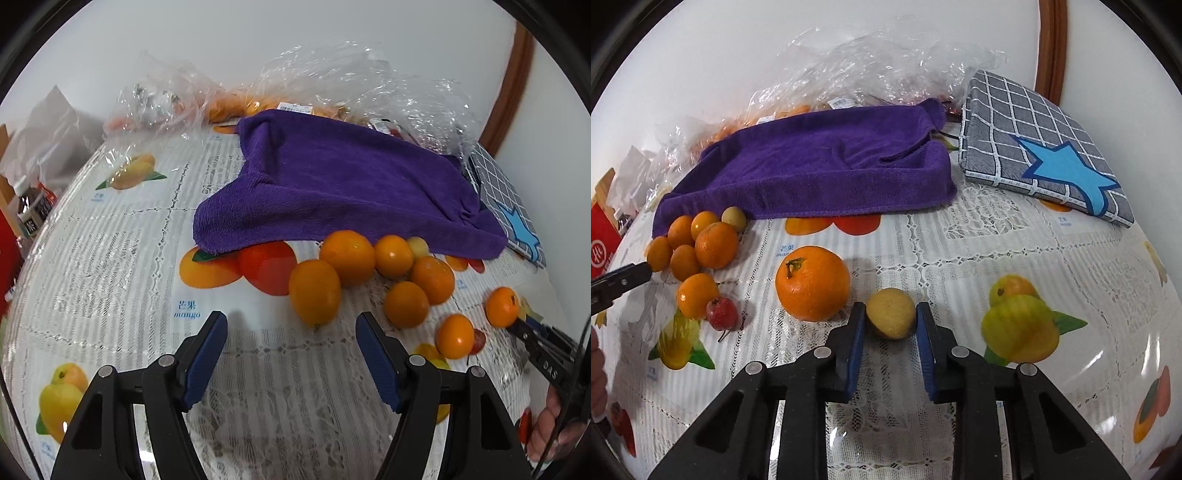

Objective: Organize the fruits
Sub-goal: 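Grasp the pale yellow fruit with the right gripper while the left gripper grasps an orange kumquat, then carry both fruits onto the purple towel and open both grippers to release them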

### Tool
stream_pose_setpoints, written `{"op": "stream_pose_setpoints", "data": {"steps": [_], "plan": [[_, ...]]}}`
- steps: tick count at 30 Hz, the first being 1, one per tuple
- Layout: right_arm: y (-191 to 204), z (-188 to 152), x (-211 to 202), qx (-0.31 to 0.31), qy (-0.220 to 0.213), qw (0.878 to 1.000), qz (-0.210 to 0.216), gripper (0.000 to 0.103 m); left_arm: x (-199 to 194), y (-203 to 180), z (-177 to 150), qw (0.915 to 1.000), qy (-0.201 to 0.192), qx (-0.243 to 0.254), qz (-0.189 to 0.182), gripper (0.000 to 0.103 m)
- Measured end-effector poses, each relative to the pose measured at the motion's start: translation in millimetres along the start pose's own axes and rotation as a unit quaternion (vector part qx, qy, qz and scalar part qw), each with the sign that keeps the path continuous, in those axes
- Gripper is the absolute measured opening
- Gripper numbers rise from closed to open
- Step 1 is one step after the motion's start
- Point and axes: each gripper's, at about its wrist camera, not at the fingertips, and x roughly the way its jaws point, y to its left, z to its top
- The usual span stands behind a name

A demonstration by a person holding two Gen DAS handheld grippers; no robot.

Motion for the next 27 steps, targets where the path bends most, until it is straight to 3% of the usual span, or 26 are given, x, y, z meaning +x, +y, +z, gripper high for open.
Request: {"op": "stream_pose_setpoints", "data": {"steps": [5, 10, 12, 19, 23, 27], "plan": [[-1.2, -0.9, -1.1, 0.004, 0.000, 1.000, 0.008, 0.027, 11.0, -0.9, 6.6, 0.9999, -0.001, -0.013, -0.003, 0.059], [-0.6, -1.6, -2.1, 0.002, -0.003, 1.000, 0.016, 0.027, 14.5, -3.3, 4.1, 0.9996, -0.025, -0.015, -0.006, 0.044], [-2.3, -2.2, -2.6, 0.005, -0.004, 1.000, 0.022, 0.027, 14.2, -4.3, 3.6, 0.9996, -0.022, -0.014, -0.013, 0.031], [-2.7, -4.8, -9.3, 0.007, -0.021, 0.999, 0.031, 0.027, 6.9, -2.4, -4.2, 0.9985, -0.033, -0.029, -0.031, 0.031], [-7.8, -7.4, -15.8, 0.020, -0.035, 0.998, 0.041, 0.027, -3.4, -3.7, -6.8, 0.9975, -0.060, -0.029, -0.024, 0.031], [-10.7, -9.2, -17.8, 0.023, -0.028, 0.999, 0.031, 0.027, -13.1, -6.3, -4.6, 0.9960, -0.076, -0.024, -0.041, 0.031]]}}
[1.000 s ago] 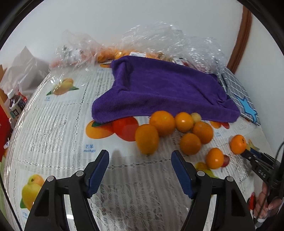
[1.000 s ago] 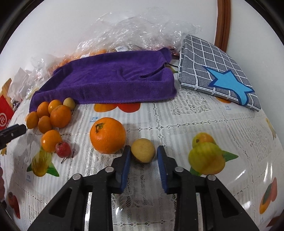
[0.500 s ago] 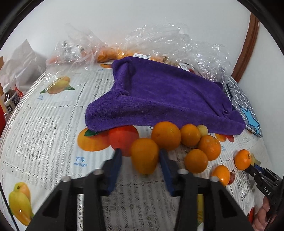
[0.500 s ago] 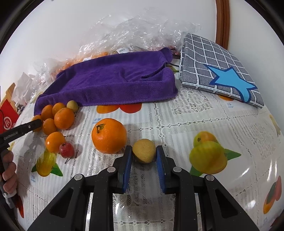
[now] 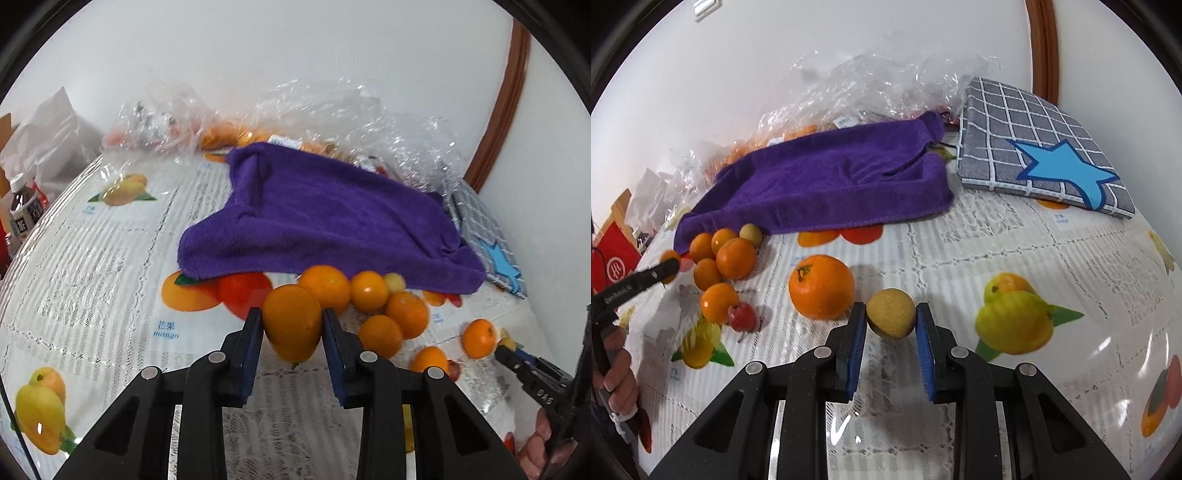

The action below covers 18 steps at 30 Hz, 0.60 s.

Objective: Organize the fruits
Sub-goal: 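Carry both fruits onto the purple towel and open both grippers to release them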

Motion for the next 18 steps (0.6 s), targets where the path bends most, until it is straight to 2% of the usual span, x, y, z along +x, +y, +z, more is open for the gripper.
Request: {"op": "stream_pose_setpoints", "data": {"steps": [2, 5, 7, 10, 18], "plan": [[-0.7, 1.4, -3.0, -0.002, -0.001, 1.000, -0.007, 0.027, -4.7, -3.2, 2.3, 1.0000, -0.005, 0.007, 0.003, 0.031], [-1.7, 10.9, -15.5, 0.003, -0.010, 1.000, 0.005, 0.027, -9.6, -4.8, 11.1, 1.0000, -0.004, 0.002, 0.004, 0.031], [0.6, 22.4, -25.8, -0.002, -0.024, 1.000, 0.009, 0.027, -13.0, -6.0, 19.8, 1.0000, -0.007, -0.005, -0.004, 0.031], [9.0, 45.9, -36.0, -0.021, -0.047, 0.999, 0.009, 0.027, -19.1, -11.7, 43.5, 0.9997, -0.024, -0.004, 0.007, 0.031], [33.8, 102.7, -10.8, -0.043, -0.070, 0.996, 0.038, 0.027, -3.5, -21.5, 98.4, 0.9977, -0.061, -0.021, 0.017, 0.031]]}}
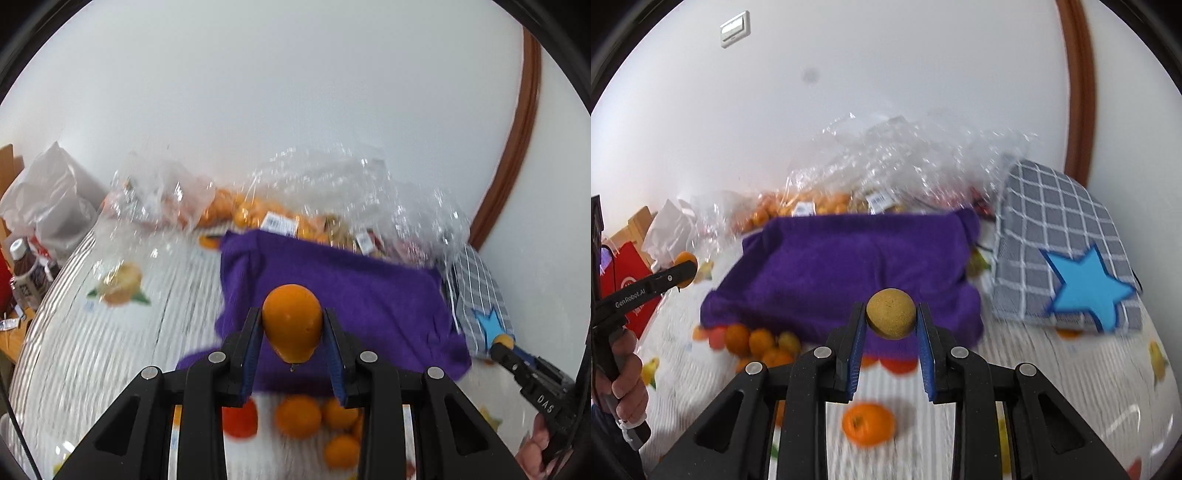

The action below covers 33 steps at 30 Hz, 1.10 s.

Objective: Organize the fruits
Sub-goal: 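Carry both fruits onto the purple towel and open both grippers to release them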

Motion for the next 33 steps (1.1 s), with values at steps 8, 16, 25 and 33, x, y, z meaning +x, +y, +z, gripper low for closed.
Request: {"op": "stream_pose_setpoints", "data": {"steps": [8, 16, 25, 33], "plan": [[1.8, 37.2, 64.6, -0.001, 0.004, 1.000, 0.009, 0.027, 63.9, 3.0, 12.4, 0.9997, 0.018, -0.016, -0.002, 0.031], [-14.9, 15.3, 126.0, 0.030, 0.079, 0.996, 0.012, 0.027, 96.8, 11.7, -8.1, 0.9977, 0.066, -0.016, -0.007, 0.031], [-23.1, 3.0, 143.4, 0.032, 0.105, 0.993, 0.033, 0.027, 106.4, 9.1, -13.4, 0.9977, 0.066, 0.009, -0.011, 0.031], [-23.9, 1.8, 145.0, 0.034, 0.105, 0.993, 0.042, 0.027, 108.6, 3.0, -14.3, 0.9977, 0.061, 0.030, 0.002, 0.031]]}}
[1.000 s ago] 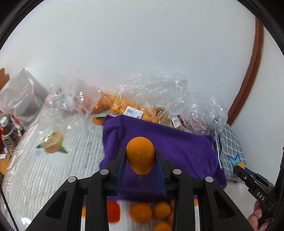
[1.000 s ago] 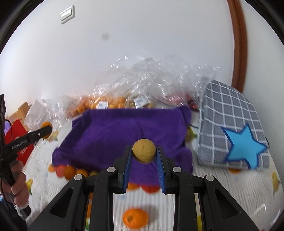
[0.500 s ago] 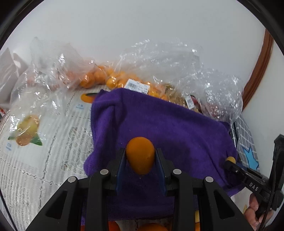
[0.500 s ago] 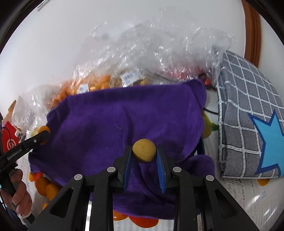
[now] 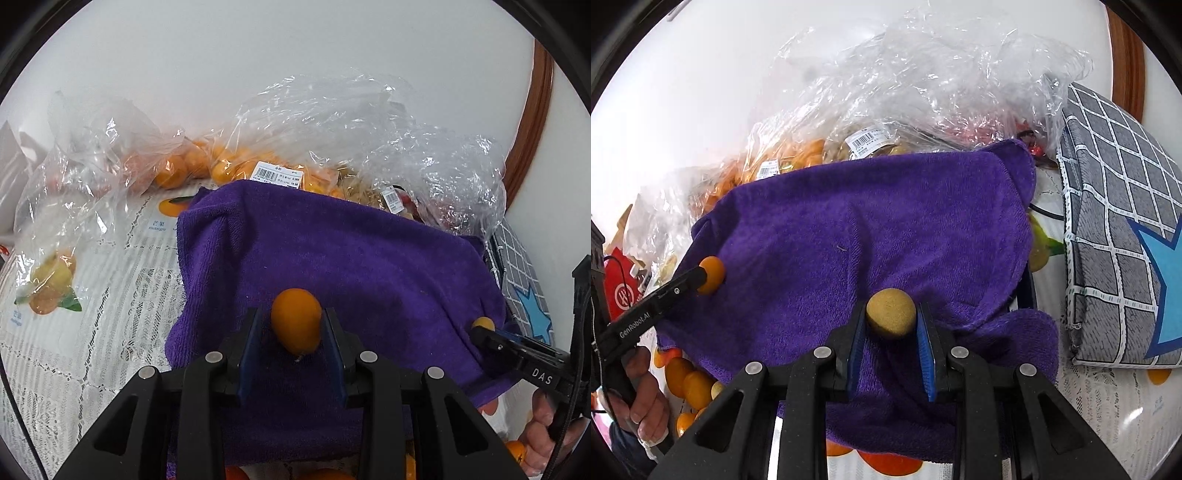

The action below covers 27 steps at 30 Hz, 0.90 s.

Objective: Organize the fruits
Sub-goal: 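Carry both fruits onto the purple towel and open both grippers to release them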

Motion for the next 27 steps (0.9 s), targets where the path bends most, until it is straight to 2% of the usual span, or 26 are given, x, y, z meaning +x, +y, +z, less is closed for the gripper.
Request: {"op": "stream_pose_setpoints", "data": {"steps": [6, 9, 11, 20, 24, 27], "plan": [[0.2, -0.7, -3.3, 0.002, -0.001, 1.000, -0.001, 0.031, -3.2, 2.3, 1.6, 0.9999, -0.005, -0.010, -0.013, 0.033], [5.0, -2.0, -5.8, -0.005, 0.000, 1.000, -0.006, 0.038, -10.7, 3.6, 3.1, 0.9983, -0.018, -0.023, -0.050, 0.037], [8.2, -3.2, -8.9, -0.008, -0.005, 1.000, -0.016, 0.039, -14.7, 3.3, 2.9, 0.9976, -0.028, -0.026, -0.058, 0.039], [-7.0, -0.4, -42.7, 0.043, -0.084, 0.996, -0.003, 0.039, -30.1, -0.5, 1.2, 0.9966, -0.071, -0.022, -0.035, 0.039], [-12.8, 0.5, -50.8, 0.057, -0.086, 0.994, -0.040, 0.039, -40.0, 0.3, -1.3, 0.9964, -0.077, -0.026, -0.024, 0.039], [-17.6, -5.4, -61.8, 0.059, -0.078, 0.995, -0.035, 0.039, -56.0, 1.0, -6.3, 0.9947, -0.096, -0.027, -0.022, 0.039]]}}
